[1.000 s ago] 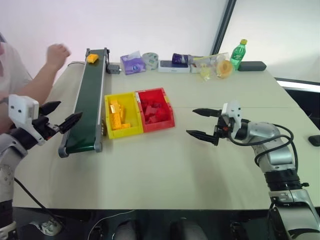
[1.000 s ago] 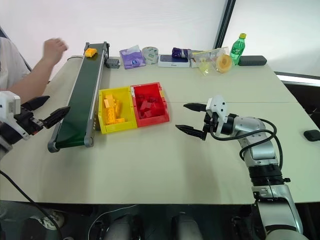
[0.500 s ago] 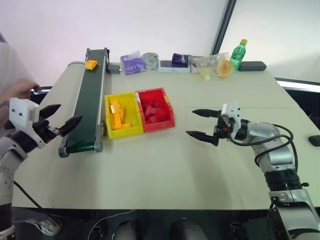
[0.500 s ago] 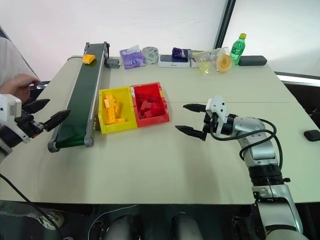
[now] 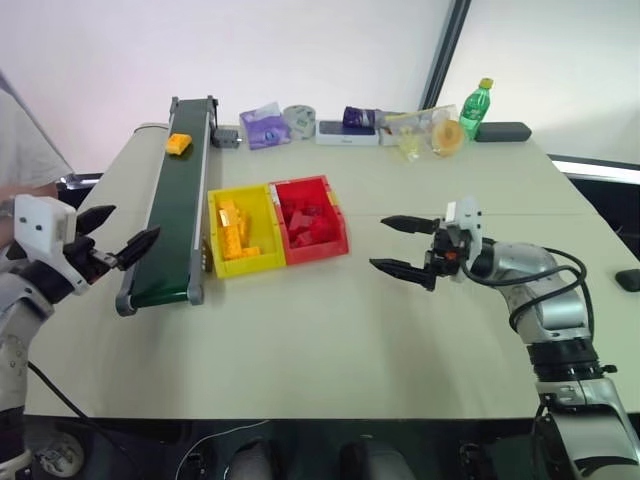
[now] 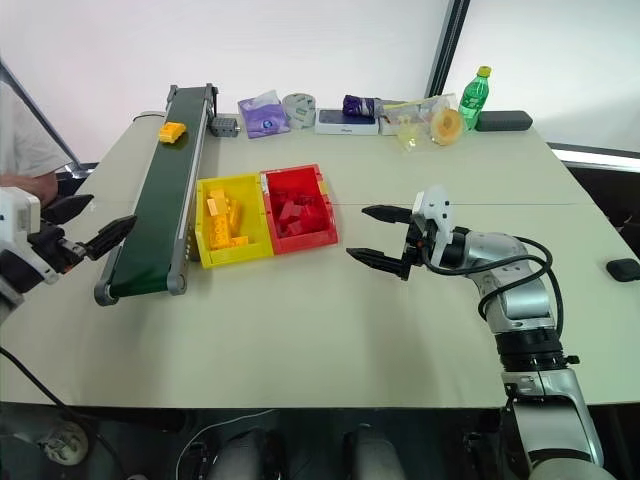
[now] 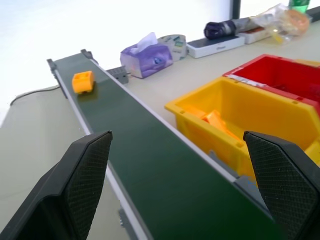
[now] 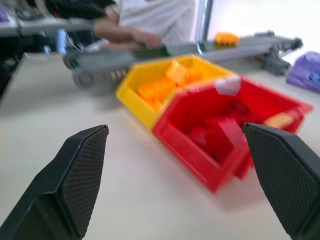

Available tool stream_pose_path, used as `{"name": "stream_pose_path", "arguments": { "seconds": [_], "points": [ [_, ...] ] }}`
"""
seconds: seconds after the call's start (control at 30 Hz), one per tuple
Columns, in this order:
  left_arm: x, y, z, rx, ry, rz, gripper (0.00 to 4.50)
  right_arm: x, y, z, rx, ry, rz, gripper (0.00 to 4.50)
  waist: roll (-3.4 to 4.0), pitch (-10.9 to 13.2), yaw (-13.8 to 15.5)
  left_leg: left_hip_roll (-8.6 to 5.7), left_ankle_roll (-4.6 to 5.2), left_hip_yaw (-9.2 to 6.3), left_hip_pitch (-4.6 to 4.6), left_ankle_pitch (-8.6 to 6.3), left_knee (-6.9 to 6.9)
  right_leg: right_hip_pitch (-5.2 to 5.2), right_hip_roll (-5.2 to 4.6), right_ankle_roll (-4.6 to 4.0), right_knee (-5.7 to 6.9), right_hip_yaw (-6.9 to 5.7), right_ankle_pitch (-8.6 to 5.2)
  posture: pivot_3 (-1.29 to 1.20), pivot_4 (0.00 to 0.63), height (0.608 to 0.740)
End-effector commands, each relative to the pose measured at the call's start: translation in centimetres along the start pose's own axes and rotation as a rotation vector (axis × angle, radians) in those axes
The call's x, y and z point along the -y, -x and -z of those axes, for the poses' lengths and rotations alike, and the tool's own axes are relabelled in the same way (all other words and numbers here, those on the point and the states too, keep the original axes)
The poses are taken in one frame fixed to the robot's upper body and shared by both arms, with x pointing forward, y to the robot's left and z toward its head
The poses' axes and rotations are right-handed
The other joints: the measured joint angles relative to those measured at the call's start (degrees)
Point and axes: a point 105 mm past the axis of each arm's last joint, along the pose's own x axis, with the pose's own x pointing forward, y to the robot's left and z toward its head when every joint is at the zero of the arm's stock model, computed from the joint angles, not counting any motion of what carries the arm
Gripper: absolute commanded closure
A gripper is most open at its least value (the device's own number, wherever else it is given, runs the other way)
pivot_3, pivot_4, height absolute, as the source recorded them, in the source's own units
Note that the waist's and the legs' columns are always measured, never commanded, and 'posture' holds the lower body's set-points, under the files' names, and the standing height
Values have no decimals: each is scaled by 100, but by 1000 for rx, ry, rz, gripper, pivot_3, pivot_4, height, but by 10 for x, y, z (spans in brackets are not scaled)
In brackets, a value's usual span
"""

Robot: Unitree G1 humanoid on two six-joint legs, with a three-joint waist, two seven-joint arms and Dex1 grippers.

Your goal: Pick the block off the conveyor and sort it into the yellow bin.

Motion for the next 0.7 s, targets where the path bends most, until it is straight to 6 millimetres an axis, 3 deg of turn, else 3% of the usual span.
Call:
{"name": "stream_pose_path", "arguments": {
  "seconds": [0.03,0.7],
  "points": [
    [-9,1,-14,48,-60,-50,61,-6,-8,-25,88,28,-33,0,0,0,2,0,0,0,0,0,0,0,0,0,0,0,0,0,150,740],
    [-16,-12,0,-2,-14,-87,61,-6,-11,-19,51,53,-15,0,-1,0,3,-1,0,2,0,0,0,-1,1,0,0,0,0,0,150,740]
  ]
}}
